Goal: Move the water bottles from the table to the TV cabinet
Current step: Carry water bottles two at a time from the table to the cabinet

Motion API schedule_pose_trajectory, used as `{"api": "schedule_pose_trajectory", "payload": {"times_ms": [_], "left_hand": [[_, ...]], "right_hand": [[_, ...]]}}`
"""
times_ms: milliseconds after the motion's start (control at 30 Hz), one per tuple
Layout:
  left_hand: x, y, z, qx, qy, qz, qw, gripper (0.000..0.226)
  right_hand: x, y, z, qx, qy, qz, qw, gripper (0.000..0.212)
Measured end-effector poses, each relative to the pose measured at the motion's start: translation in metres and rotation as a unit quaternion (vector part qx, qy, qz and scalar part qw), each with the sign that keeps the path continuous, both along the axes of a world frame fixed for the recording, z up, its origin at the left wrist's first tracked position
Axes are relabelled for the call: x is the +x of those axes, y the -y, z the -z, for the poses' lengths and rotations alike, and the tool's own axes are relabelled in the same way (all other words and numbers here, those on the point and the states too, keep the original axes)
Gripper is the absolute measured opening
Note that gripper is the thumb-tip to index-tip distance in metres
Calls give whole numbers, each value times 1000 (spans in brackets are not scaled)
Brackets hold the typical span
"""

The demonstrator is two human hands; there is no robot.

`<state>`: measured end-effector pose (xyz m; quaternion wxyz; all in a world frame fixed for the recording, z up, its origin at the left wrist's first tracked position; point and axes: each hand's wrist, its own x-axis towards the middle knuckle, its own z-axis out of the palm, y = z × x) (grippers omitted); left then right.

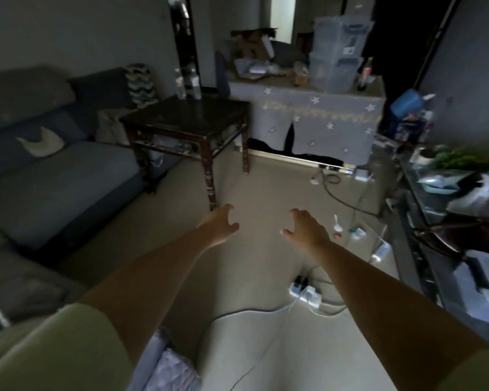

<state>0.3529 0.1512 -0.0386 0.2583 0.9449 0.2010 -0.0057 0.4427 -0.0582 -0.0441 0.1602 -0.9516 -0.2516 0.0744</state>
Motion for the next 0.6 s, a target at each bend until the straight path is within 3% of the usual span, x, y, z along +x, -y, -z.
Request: {"api": "schedule_pose_trajectory", "payload": {"times_ms": [267, 600], "left_hand": [[18, -66, -2, 12, -29, -102, 994, 56], [52, -90, -4, 36, -39, -89, 995, 56]], "right_hand": [[48, -89, 4, 11, -10, -106, 994, 54], [88, -155, 17, 4, -7, -126, 992, 54]]}}
